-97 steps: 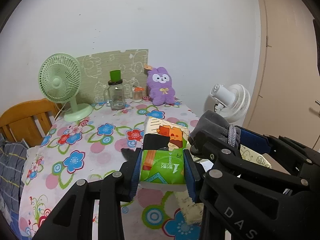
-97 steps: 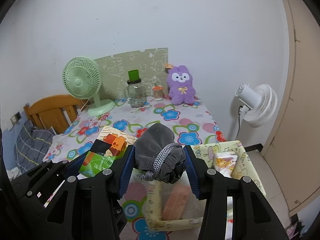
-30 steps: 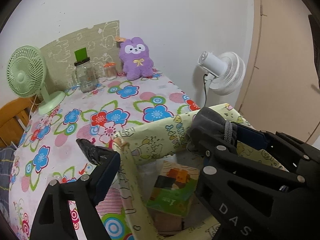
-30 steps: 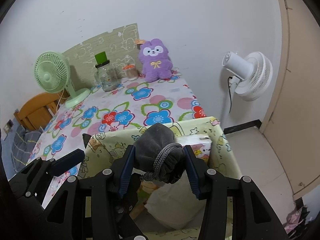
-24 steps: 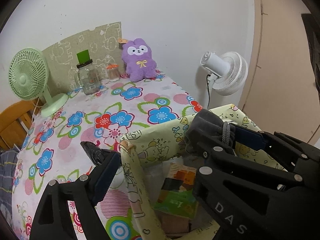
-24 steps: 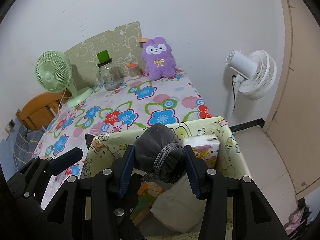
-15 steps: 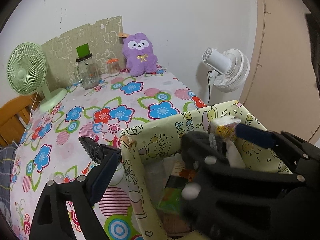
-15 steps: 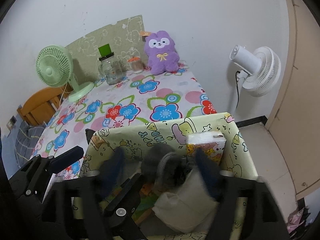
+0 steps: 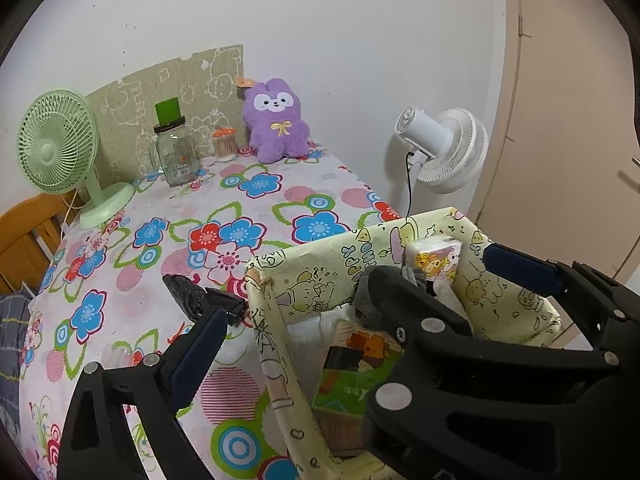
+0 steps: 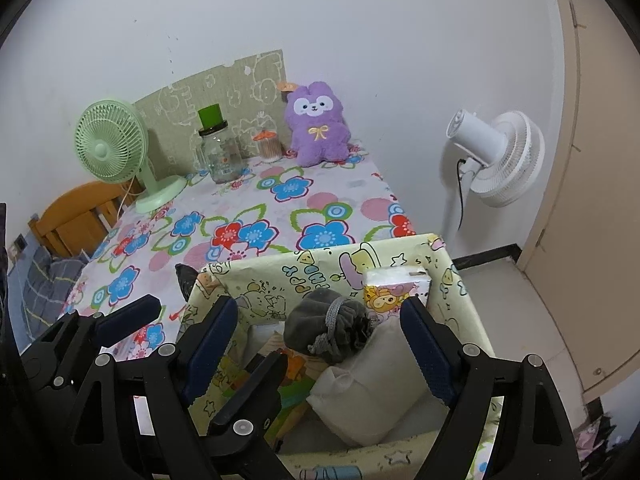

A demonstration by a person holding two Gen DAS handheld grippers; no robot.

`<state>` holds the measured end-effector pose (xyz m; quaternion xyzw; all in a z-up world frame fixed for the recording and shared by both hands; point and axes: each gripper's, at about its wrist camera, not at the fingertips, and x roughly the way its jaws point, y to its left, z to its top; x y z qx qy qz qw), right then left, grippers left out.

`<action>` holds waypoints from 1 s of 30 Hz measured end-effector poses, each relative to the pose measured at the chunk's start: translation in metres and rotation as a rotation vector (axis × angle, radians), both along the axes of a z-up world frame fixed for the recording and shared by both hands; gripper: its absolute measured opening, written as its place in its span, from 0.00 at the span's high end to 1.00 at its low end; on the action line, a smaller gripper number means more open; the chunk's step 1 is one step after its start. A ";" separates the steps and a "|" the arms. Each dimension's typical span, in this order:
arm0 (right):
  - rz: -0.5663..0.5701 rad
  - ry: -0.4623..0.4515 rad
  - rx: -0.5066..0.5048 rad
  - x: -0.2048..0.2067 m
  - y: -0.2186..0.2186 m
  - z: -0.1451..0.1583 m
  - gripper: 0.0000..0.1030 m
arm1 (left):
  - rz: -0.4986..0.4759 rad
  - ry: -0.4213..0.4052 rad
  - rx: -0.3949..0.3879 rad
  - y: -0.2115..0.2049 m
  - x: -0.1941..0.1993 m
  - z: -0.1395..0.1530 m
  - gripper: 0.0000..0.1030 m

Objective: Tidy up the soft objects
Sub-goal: 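Lift both tools out of the box and back over the table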

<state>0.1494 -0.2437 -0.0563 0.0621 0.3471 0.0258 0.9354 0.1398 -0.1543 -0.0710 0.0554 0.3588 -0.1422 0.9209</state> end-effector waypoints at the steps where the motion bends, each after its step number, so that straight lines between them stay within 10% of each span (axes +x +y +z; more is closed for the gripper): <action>1: -0.004 -0.005 -0.006 -0.003 0.001 0.002 0.17 | 0.000 -0.004 -0.001 0.000 -0.001 0.001 0.03; 30: -0.058 -0.118 -0.056 -0.063 0.038 0.052 0.09 | 0.004 -0.130 -0.023 0.042 -0.057 0.046 0.00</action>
